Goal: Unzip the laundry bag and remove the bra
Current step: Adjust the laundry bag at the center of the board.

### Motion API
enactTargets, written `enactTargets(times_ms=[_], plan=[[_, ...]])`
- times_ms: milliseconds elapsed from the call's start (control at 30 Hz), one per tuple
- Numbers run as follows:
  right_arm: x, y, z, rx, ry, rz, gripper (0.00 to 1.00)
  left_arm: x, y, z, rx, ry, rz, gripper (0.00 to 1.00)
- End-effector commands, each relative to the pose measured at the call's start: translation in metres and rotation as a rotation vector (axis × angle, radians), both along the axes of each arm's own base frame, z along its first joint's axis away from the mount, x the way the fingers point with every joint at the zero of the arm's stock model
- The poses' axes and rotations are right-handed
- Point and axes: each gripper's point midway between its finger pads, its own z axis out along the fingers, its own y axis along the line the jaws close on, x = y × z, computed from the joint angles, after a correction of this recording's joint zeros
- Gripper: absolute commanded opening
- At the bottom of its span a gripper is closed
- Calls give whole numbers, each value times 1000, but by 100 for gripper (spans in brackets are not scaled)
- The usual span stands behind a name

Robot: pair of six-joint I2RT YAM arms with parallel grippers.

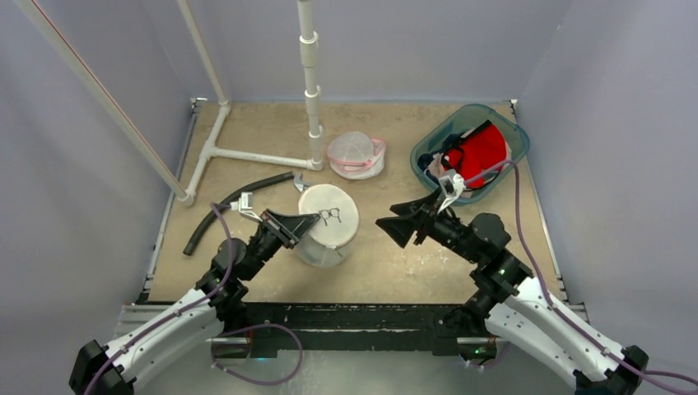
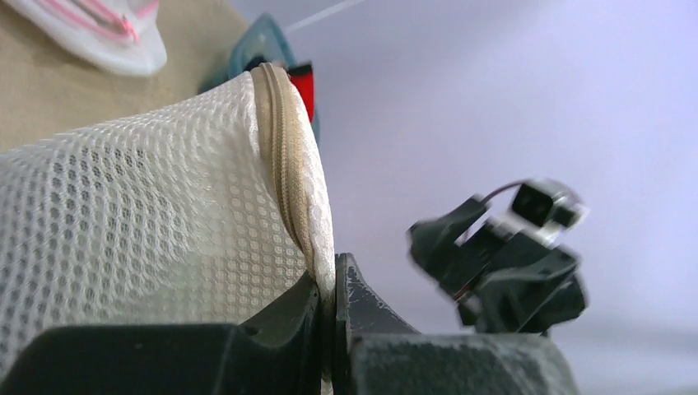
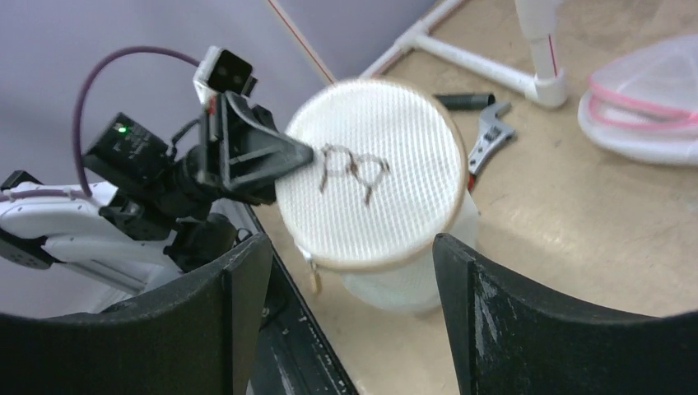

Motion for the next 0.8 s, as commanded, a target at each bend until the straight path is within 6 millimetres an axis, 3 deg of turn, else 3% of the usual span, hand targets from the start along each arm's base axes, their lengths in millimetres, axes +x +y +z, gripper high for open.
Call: enactTargets(times_ms=[0,133,333,500,767], plan=[[11,12,-8,149,111,-17,74,21,35,57,-327,-53,203,0],[6,24,-19,275,192,28,69,30,43,31,-331,22,278,0],[-2,75,-48,27,145,48,60,41,50,4,-300,103,357,0],[12,73,-57,-51,97,-47,55,45,48,-2,-258,153,372,0],[20,90,-65,-176,18,-12,39,46,43,-10,-221,225,367,0]])
